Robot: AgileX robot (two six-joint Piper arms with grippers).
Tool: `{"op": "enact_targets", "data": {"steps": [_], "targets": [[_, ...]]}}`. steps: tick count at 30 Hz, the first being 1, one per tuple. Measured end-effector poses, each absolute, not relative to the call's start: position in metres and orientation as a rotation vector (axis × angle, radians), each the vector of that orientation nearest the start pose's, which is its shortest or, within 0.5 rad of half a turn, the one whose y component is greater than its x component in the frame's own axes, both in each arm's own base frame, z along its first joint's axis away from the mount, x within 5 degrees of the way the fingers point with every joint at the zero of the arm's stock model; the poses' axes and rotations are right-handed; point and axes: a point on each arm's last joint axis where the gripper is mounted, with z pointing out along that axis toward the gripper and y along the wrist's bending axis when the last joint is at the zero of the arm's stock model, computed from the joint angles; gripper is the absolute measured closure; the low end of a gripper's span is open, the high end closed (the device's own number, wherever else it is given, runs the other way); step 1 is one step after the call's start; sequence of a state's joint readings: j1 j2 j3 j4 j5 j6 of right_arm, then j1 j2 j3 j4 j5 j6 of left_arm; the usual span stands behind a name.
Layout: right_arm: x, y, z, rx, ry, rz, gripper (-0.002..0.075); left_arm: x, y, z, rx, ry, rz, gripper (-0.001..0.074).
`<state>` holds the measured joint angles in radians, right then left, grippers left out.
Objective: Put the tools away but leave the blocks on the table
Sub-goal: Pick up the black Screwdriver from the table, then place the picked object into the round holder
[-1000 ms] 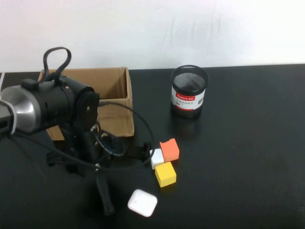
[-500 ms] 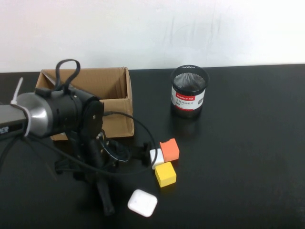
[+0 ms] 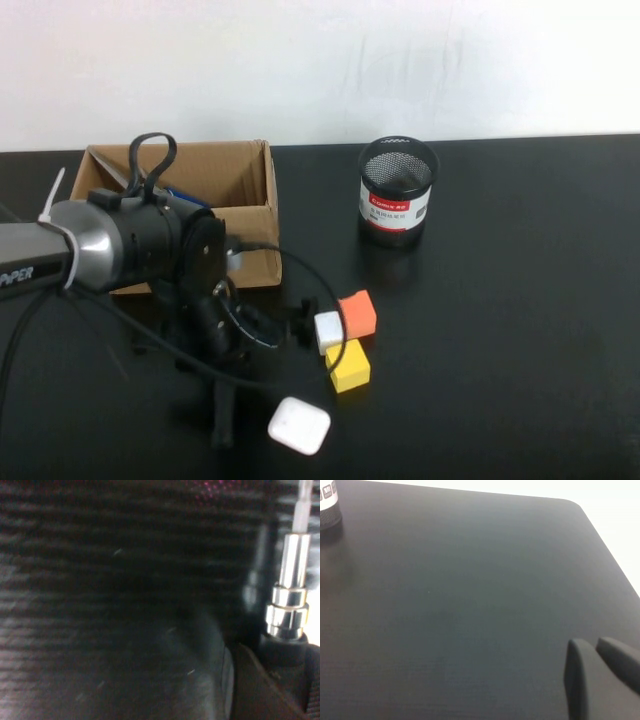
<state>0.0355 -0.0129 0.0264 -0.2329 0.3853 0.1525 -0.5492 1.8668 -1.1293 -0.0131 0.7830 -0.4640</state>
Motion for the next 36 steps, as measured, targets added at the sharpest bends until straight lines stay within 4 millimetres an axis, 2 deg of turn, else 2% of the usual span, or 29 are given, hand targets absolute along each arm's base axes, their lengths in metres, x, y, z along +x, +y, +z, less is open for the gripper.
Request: {"op": "enact_targets", "data": {"steps": [3, 6, 11, 14, 18, 22, 26, 31, 36], "targets": [[0.052, -0.006, 0.171, -0.033, 1.873, -0.101, 0.0733, 0.288, -0.191, 0.176, 0.239, 2.929, -0.18, 0.0561], [0.052, -0.006, 0.171, -0.033, 1.873, -0.101, 0.0733, 0.281, -0.208, 0.212, 0.424, 2.777, -0.261, 0.0561], [0.052, -0.006, 0.171, -0.033, 1.873, -0.101, 0.0733, 0.275, -0.235, 0.279, 0.738, 2.37, -0.367, 0.0561], [0.052, -0.006, 0.171, -0.033, 1.873, -0.101, 0.0733, 0.283, -0.244, 0.304, 0.774, 2.153, -0.395, 0.0561], [0.052, -0.006, 0.171, -0.033, 1.873, -0.101, 0.0733, 0.296, -0.249, 0.319, 0.723, 1.913, -0.424, 0.0562], [0.052, -0.006, 0.171, -0.033, 1.873, -0.101, 0.0733, 0.312, -0.262, 0.323, 0.673, 1.654, -0.456, 0.0562], [0.052, -0.006, 0.171, -0.033, 1.873, -0.101, 0.0733, 0.328, -0.277, 0.306, 0.637, 1.507, -0.484, 0.0562], [0.052, -0.006, 0.171, -0.033, 1.873, -0.101, 0.0733, 0.345, -0.292, 0.272, 0.642, 1.5, -0.487, 0.0562], [0.052, -0.006, 0.171, -0.033, 1.873, -0.101, 0.0733, 0.36, -0.304, 0.256, 0.643, 1.511, -0.488, 0.0562]]}}
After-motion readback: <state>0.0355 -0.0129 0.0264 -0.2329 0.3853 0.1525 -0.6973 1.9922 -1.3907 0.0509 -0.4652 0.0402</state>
